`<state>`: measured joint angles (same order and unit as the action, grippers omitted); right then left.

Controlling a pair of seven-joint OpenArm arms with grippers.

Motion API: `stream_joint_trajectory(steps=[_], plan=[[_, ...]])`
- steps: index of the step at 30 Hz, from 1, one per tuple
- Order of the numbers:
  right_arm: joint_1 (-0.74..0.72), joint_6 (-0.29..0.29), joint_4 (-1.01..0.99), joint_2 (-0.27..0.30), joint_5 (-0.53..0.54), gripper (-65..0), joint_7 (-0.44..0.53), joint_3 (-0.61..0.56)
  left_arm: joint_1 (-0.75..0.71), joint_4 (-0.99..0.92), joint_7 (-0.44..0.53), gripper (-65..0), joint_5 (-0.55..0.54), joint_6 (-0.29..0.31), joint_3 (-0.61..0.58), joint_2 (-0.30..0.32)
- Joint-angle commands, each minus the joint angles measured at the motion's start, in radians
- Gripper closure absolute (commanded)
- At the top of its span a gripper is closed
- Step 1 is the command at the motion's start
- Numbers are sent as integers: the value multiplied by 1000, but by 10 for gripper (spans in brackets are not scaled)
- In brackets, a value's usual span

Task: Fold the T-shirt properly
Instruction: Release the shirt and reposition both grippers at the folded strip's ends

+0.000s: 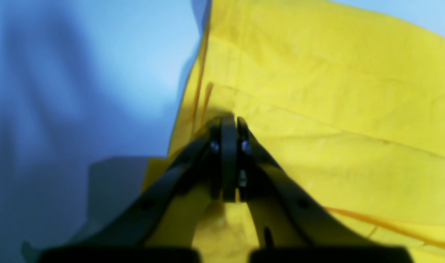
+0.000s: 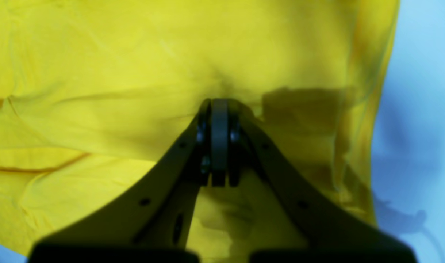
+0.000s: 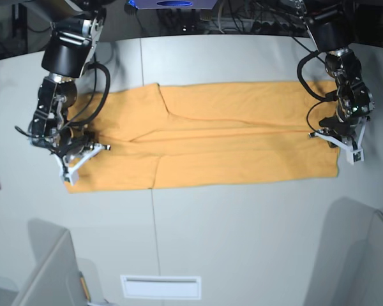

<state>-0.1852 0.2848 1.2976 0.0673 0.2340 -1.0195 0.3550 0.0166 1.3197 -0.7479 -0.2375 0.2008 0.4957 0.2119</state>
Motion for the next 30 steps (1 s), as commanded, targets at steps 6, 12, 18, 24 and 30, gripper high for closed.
stream_joint_trajectory(steps=[6,12,18,24,30], plan=[[0,-3,192,-2,-5,0,-60,0,19,99,-94,0,0,-2,4,50],[94,0,483,-8,117,0,-66,0,-8,353,-275,0,-164,121,197,51],[266,-2,696,-13,172,0,-60,0,-136,469,-344,0,-356,214,393,51],[398,-2,709,-8,172,0,-58,0,-286,455,-210,0,-488,220,461,48],[448,0,709,-5,172,0,-57,0,-324,380,-123,-413,-509,220,455,45]])
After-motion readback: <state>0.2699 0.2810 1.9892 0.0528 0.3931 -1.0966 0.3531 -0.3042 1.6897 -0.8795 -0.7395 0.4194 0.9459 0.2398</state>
